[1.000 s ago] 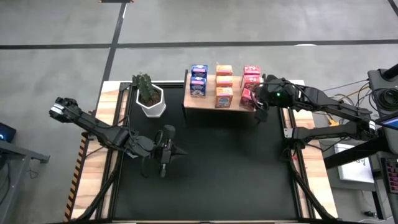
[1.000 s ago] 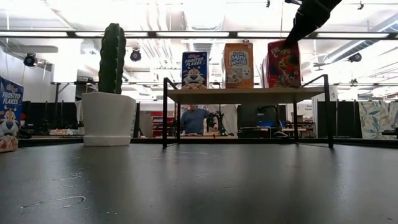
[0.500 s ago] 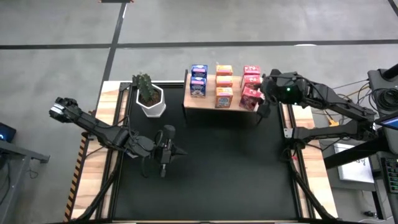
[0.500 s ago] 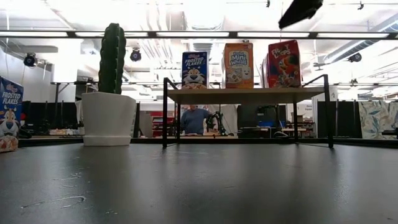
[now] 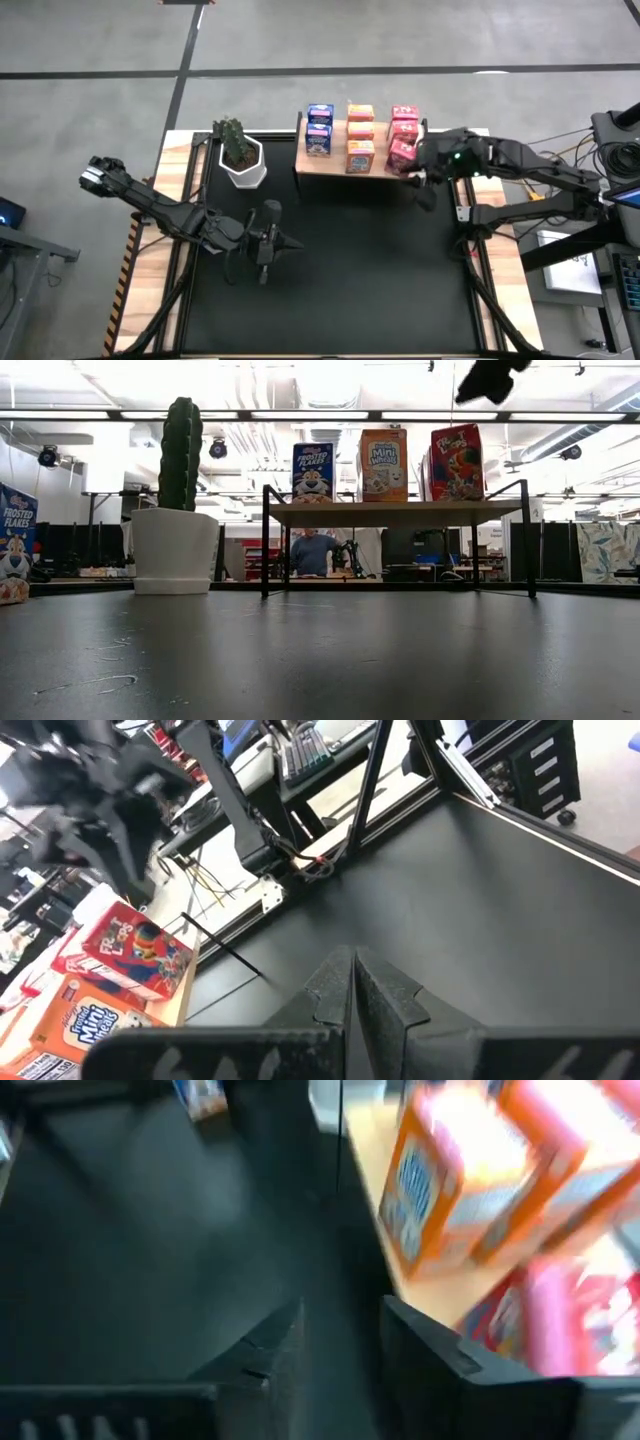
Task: Stack cereal on shelf
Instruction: Put the red cereal box on the shelf, then put the blue cereal box on the shelf
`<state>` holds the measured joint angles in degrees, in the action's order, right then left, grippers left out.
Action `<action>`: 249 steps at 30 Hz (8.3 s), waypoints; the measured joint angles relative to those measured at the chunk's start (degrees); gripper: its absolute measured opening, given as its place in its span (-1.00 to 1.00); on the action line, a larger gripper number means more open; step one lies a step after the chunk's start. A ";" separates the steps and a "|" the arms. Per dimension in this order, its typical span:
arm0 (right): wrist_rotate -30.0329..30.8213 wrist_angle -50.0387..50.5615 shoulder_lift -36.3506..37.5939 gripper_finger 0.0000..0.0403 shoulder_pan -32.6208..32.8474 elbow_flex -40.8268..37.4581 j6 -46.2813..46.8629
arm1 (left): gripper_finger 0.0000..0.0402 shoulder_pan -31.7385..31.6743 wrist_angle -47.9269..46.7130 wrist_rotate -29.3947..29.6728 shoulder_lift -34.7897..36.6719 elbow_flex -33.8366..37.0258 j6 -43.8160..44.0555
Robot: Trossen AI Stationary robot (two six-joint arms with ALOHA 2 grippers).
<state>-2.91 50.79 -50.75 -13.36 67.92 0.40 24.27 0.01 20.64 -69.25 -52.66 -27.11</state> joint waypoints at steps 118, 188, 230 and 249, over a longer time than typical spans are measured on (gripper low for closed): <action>27.97 -40.33 1.17 -0.89 26.51 -29.24 -12.92 | 0.42 11.13 -90.02 -11.19 -0.70 -0.94 145.44; 26.49 -40.37 1.15 -0.89 26.46 -29.46 -11.52 | -0.21 -22.73 -79.14 -4.59 -31.26 -68.72 -1.20; 26.53 -42.42 1.26 -0.89 26.46 -29.07 -18.03 | -0.22 -47.70 -72.04 -25.59 -38.99 -68.24 -13.55; 26.53 -42.27 1.19 -0.89 26.46 -29.07 -17.09 | -0.05 -48.06 -72.59 -24.88 -39.04 -69.79 -12.01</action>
<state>23.62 8.51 -49.56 13.10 38.85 -16.69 -23.79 -72.58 -4.24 -108.29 -122.45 -39.12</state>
